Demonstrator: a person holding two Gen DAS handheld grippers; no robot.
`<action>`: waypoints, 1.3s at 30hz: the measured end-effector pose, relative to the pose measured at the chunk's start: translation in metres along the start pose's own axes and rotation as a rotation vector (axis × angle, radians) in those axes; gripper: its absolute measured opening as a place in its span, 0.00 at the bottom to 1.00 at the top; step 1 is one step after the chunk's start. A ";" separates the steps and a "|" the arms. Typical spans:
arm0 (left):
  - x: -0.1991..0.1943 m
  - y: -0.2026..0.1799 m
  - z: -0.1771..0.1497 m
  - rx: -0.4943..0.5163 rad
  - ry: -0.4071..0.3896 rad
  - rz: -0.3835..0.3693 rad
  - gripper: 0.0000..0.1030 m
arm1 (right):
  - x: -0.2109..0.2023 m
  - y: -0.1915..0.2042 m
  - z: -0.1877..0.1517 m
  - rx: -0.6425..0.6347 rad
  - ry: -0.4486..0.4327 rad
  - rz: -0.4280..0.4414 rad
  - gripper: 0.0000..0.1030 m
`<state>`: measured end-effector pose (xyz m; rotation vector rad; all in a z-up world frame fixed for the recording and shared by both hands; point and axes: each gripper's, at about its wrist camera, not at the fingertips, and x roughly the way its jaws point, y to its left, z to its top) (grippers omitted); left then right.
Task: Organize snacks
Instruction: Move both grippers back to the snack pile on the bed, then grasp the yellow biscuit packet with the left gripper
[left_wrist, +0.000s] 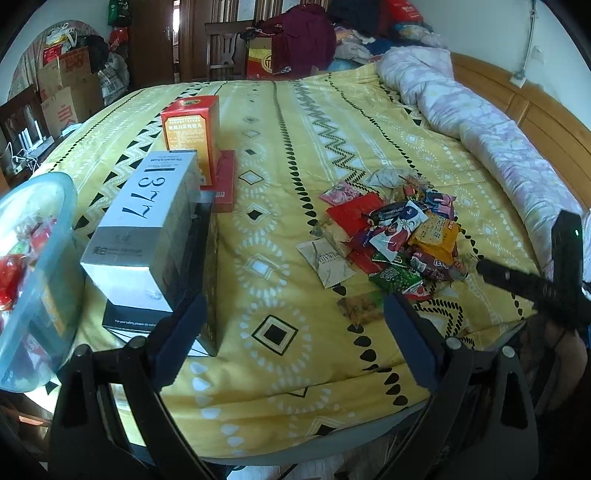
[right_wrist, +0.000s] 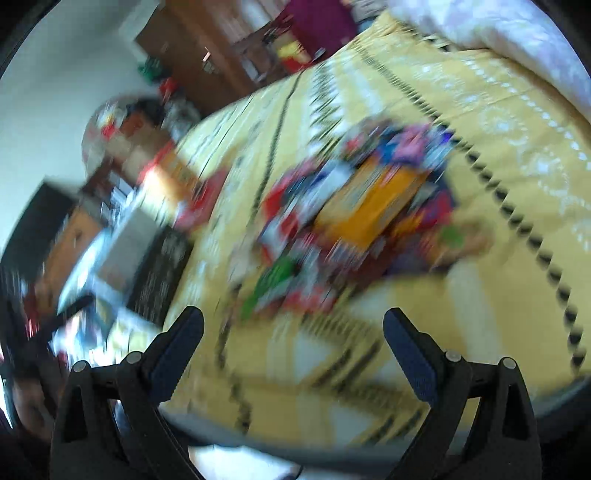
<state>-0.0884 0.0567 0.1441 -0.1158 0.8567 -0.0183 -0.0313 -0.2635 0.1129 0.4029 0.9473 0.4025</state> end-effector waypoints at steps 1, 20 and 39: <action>0.002 -0.003 0.000 0.005 0.005 0.002 0.94 | 0.005 -0.011 0.011 0.036 -0.007 0.004 0.96; 0.014 -0.024 -0.007 0.060 0.053 0.024 0.94 | 0.074 -0.032 0.069 0.014 0.045 0.018 0.29; 0.002 0.002 -0.033 -0.026 0.074 0.037 0.94 | 0.074 0.095 0.000 -0.358 0.120 0.048 0.31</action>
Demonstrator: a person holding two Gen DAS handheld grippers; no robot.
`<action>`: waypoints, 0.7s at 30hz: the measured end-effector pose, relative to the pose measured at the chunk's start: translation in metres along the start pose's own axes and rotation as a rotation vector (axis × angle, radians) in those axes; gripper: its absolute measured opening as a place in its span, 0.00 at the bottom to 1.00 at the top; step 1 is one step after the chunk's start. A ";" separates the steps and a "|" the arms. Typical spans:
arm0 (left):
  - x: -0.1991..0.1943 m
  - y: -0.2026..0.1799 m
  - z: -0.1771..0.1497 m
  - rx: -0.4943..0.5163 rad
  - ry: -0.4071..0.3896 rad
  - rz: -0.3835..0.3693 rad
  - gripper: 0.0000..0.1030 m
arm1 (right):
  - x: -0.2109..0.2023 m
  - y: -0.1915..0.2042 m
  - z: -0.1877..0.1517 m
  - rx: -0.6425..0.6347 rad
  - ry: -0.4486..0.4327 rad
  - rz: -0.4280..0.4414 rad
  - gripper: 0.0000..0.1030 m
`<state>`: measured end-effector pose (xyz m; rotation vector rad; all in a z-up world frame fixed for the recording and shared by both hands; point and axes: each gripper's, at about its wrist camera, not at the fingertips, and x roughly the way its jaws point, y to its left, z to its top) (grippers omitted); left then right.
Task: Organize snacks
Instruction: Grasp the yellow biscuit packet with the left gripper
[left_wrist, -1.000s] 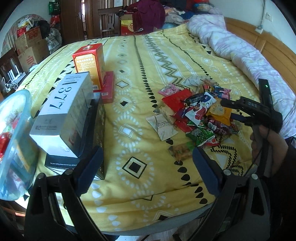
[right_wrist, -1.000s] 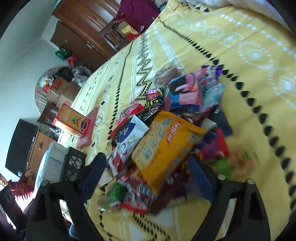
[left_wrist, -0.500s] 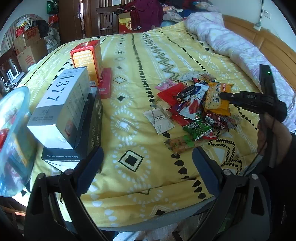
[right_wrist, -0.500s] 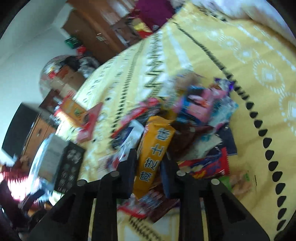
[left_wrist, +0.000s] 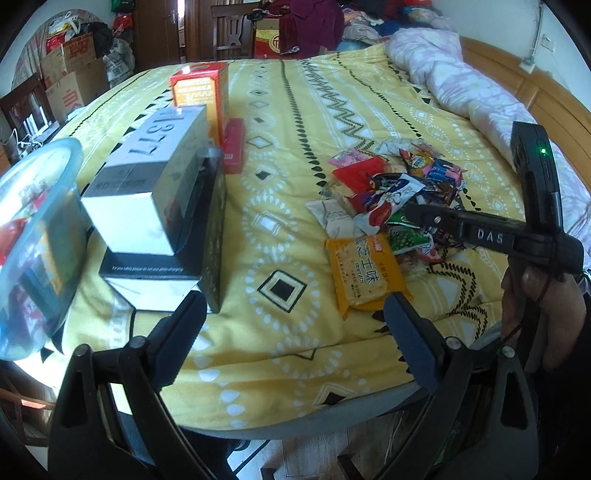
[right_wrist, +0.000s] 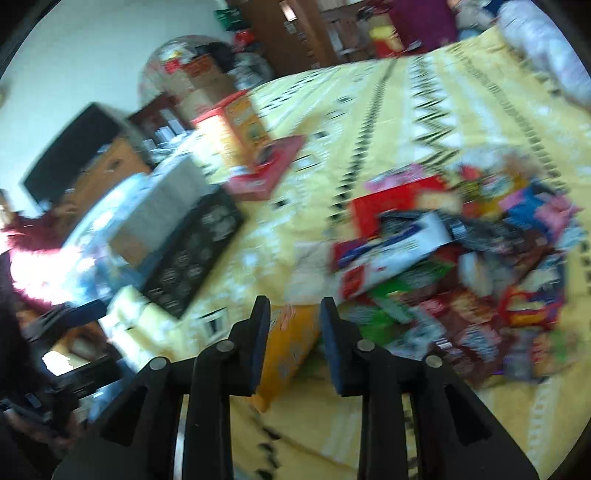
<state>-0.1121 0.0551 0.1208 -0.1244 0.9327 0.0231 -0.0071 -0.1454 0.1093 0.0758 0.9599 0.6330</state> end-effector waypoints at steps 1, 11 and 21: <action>0.000 0.002 -0.001 -0.005 0.003 0.000 0.94 | -0.003 -0.005 -0.001 0.020 -0.008 -0.017 0.31; -0.003 0.010 -0.011 -0.034 0.016 0.000 0.94 | -0.029 -0.033 -0.069 0.126 0.009 -0.017 0.52; -0.013 0.015 -0.017 -0.062 0.008 0.008 0.94 | -0.007 -0.024 -0.112 -0.085 0.019 -0.156 0.60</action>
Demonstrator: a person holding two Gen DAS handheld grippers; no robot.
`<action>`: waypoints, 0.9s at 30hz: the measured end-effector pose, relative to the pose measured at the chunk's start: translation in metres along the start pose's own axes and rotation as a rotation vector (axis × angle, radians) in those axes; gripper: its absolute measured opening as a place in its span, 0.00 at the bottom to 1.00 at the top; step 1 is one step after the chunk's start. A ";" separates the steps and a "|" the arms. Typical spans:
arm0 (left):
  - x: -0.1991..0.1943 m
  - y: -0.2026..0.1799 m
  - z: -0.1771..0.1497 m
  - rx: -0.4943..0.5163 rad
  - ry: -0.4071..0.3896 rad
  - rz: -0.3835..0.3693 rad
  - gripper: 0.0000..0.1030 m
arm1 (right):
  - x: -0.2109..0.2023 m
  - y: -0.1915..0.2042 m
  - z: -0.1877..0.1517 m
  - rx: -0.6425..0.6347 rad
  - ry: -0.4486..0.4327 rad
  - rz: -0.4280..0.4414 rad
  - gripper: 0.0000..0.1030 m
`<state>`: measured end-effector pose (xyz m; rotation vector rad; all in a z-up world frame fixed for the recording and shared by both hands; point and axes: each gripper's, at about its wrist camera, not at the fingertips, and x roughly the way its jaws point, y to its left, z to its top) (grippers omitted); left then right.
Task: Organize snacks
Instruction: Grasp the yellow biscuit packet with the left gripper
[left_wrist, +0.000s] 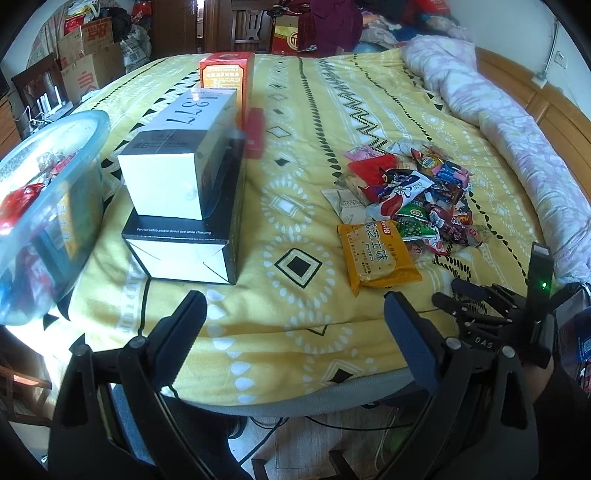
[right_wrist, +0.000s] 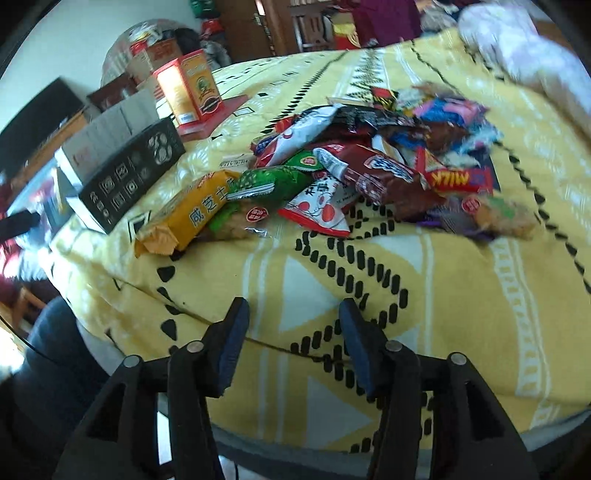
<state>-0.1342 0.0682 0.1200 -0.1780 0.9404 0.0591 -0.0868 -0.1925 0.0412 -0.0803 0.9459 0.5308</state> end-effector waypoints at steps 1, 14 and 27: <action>0.000 -0.001 0.000 0.000 0.003 0.000 0.94 | 0.002 0.001 -0.002 -0.006 -0.007 0.003 0.64; 0.027 -0.028 0.013 -0.008 0.045 -0.062 0.94 | 0.016 0.027 -0.017 -0.104 -0.018 -0.010 1.00; 0.117 -0.064 0.033 0.006 0.183 -0.108 0.94 | 0.010 0.019 -0.020 -0.069 -0.089 0.018 1.00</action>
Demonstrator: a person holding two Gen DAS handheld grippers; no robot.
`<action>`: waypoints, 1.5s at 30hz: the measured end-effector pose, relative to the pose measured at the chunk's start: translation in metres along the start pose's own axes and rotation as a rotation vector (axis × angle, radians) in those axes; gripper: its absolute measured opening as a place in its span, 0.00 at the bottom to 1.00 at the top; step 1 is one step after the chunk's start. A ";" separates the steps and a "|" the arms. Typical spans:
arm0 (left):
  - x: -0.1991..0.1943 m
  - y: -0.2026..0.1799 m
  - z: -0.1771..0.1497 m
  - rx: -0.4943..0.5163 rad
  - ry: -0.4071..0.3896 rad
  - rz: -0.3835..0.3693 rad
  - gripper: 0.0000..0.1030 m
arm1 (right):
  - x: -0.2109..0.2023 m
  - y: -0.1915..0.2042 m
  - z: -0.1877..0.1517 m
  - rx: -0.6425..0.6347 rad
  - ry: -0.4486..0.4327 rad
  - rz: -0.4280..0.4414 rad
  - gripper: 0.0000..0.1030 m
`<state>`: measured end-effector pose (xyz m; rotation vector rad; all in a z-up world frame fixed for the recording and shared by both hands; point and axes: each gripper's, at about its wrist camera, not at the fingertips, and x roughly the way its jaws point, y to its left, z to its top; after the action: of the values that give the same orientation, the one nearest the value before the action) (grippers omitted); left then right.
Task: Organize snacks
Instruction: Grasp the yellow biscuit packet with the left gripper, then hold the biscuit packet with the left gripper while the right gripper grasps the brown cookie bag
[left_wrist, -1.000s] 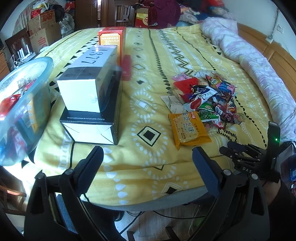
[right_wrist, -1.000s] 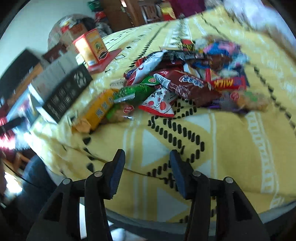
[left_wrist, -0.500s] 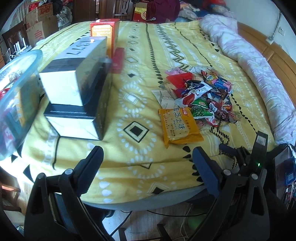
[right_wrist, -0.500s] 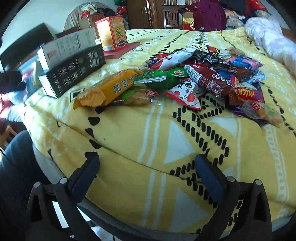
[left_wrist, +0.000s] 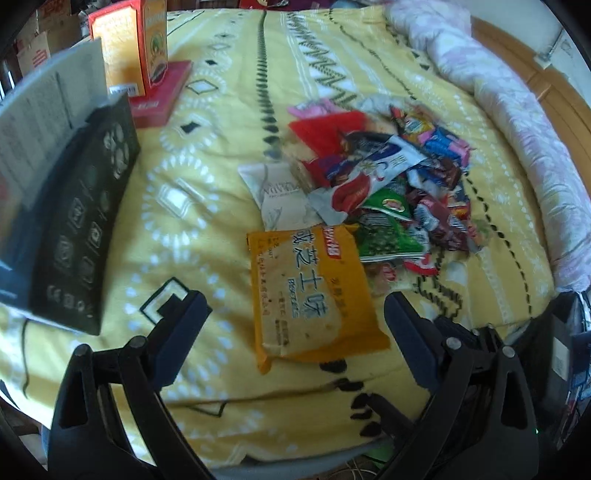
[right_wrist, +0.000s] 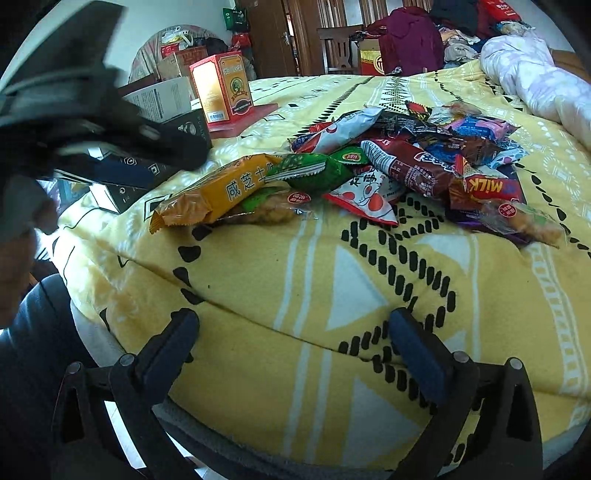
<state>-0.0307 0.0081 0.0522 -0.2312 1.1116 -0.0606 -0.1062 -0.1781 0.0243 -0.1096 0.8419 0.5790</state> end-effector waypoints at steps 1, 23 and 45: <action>0.006 0.002 0.001 -0.010 0.011 -0.002 0.94 | 0.000 0.000 0.000 -0.002 0.001 -0.001 1.00; -0.011 0.037 -0.014 -0.024 -0.027 -0.019 0.68 | -0.030 -0.089 0.112 0.079 0.000 0.070 0.82; -0.042 0.037 -0.007 0.016 -0.139 0.010 0.68 | -0.004 -0.094 0.117 0.103 0.055 0.054 0.51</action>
<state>-0.0578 0.0497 0.0788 -0.2117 0.9735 -0.0437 0.0200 -0.2224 0.0931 -0.0092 0.9288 0.5845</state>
